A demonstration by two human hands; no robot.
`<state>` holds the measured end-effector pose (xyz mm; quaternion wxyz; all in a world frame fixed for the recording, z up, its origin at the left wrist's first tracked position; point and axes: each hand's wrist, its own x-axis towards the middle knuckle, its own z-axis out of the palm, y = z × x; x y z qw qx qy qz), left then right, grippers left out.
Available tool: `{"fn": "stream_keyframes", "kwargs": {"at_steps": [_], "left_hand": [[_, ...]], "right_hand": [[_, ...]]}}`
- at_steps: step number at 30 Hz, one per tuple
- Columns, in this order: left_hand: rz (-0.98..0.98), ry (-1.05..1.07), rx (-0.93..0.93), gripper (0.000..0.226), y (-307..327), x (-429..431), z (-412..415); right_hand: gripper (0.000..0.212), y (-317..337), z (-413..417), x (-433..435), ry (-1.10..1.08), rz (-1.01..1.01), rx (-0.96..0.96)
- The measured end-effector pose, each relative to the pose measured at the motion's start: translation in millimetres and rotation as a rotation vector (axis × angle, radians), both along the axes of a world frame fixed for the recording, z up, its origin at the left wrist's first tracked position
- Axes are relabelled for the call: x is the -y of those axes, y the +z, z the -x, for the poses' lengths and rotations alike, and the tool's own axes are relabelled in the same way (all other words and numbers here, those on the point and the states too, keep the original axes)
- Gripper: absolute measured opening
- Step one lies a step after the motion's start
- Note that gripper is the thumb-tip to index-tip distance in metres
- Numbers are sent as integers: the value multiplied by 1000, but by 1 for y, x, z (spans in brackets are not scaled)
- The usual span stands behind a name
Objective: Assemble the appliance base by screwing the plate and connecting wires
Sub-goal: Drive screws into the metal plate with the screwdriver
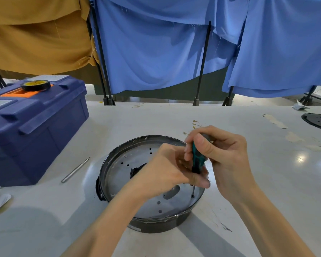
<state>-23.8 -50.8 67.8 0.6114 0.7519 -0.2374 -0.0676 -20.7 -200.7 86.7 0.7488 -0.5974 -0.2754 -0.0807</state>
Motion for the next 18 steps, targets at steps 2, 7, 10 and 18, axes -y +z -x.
{"fn": "stream_keyframes", "kwargs": {"at_steps": [2, 7, 10, 18], "left_hand": [[90, 32, -24, 17, -4, 5, 2], [128, -1, -96, 14, -7, 9, 2], [70, -67, -128, 17, -4, 4, -1], [196, -6, -150, 24, -5, 10, -5]], "right_hand": [[21, -3, 1, -4, -137, 26, 67], [24, 0, -3, 1, -215, 93, 97], [28, 7, -10, 18, 34, 142, 75], [25, 2, -10, 16, -385, 286, 254]]}}
